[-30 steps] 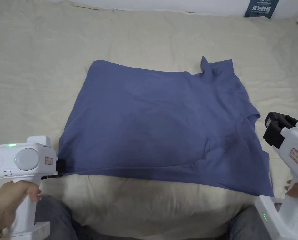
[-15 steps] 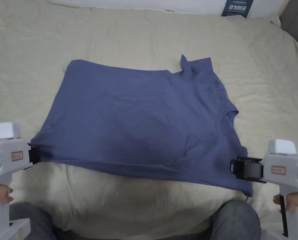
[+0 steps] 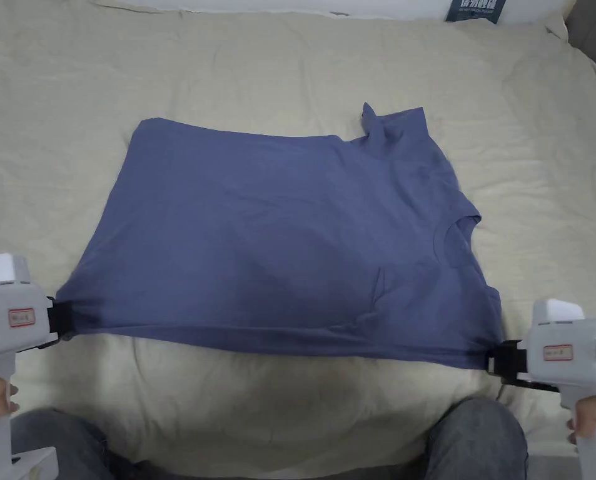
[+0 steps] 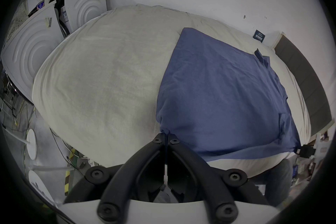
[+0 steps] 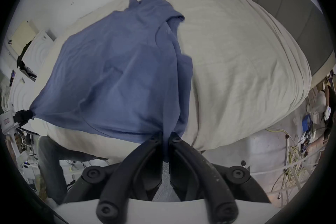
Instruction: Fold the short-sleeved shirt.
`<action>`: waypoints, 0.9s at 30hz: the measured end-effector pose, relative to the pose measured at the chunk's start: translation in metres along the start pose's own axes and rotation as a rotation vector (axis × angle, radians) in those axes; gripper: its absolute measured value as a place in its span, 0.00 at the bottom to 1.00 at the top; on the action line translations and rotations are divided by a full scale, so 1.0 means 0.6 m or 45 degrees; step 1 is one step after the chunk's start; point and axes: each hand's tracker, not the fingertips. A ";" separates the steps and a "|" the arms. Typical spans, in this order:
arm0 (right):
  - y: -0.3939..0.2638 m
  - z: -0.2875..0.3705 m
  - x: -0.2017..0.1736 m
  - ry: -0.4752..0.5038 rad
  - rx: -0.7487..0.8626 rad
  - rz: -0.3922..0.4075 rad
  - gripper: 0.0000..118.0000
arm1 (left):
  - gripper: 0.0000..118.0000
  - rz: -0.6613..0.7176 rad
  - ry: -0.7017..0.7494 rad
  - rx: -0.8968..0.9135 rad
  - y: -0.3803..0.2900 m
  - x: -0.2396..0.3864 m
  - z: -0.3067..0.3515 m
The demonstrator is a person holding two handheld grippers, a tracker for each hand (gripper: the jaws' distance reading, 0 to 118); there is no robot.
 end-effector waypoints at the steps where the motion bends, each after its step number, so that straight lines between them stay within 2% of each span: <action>1: 0.010 0.018 0.004 0.024 0.023 -0.008 0.08 | 0.01 0.041 -0.004 -0.002 0.010 -0.001 0.004; 3: 0.043 0.050 0.007 0.052 0.083 -0.004 0.08 | 0.01 0.080 -0.018 0.018 0.038 -0.001 0.011; 9: 0.181 0.073 -0.017 -0.016 0.224 0.034 0.08 | 0.01 0.061 -0.016 0.147 0.158 0.041 -0.011; 17: 0.348 -0.067 -0.047 -0.175 0.189 -0.006 0.08 | 0.02 0.067 0.063 0.077 0.292 0.097 -0.179; 20: 0.389 -0.122 -0.047 -0.222 0.151 -0.013 0.08 | 0.13 0.097 0.134 0.046 0.310 0.109 -0.239; 22: 0.408 -0.151 -0.039 -0.214 0.129 -0.041 0.09 | 0.34 0.049 0.226 0.066 0.316 0.112 -0.269; 23: 0.415 -0.165 -0.036 -0.206 0.117 -0.075 0.17 | 0.43 0.035 0.243 0.065 0.319 0.111 -0.282; 24: 0.419 -0.175 -0.033 -0.195 0.110 -0.098 0.17 | 0.43 0.038 0.227 0.056 0.317 0.113 -0.285; 25: 0.423 -0.183 -0.030 -0.179 0.111 -0.115 0.21 | 0.47 0.041 0.220 0.053 0.317 0.111 -0.289; 26: 0.426 -0.186 -0.028 -0.181 0.126 -0.124 0.33 | 0.54 0.042 0.202 0.059 0.315 0.108 -0.290; 27: 0.426 -0.183 -0.028 -0.185 0.135 -0.121 0.63 | 0.69 0.043 0.190 0.079 0.312 0.107 -0.286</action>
